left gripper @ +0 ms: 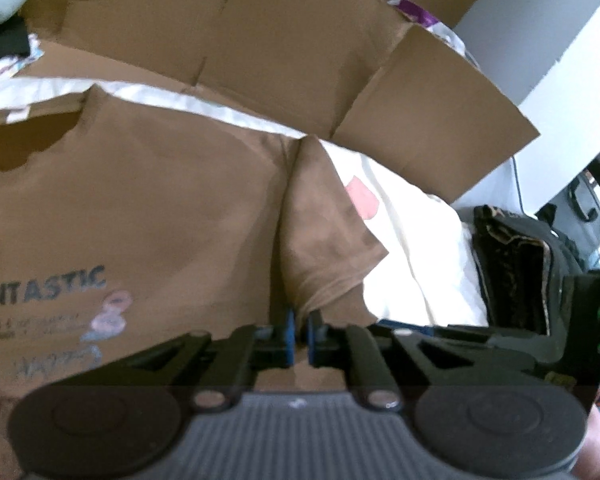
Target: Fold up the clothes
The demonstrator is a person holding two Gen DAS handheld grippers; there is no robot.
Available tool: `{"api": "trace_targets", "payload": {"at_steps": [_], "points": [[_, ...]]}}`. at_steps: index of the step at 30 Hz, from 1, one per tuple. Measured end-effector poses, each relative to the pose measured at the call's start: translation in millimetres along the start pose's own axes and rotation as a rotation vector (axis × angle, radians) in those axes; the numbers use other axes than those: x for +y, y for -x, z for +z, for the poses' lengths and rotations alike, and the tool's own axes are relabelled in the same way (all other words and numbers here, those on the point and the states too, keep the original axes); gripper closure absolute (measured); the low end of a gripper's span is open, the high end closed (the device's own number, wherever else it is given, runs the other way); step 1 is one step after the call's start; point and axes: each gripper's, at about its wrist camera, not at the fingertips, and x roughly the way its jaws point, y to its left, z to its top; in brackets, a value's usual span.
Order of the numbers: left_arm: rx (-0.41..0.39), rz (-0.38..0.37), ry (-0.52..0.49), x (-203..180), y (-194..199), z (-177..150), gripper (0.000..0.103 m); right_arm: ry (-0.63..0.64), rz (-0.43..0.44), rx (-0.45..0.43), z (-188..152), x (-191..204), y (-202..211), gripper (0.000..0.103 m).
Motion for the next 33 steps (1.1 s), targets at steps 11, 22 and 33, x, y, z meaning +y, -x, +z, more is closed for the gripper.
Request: {"api": "trace_targets", "payload": {"at_steps": [11,22,33], "points": [[0.104,0.060,-0.018,-2.8,-13.0,-23.3,0.093,0.011,-0.011,-0.004,-0.1,1.9,-0.2,0.083],[0.019,0.008,-0.082,-34.2,6.0,15.5,0.048,-0.051,0.006,0.001,-2.9,-6.2,27.9,0.077],[0.046,0.000,-0.253,-80.0,-43.6,31.0,0.048,-0.109,0.025,-0.046,-6.1,-21.8,50.1,0.069]]}}
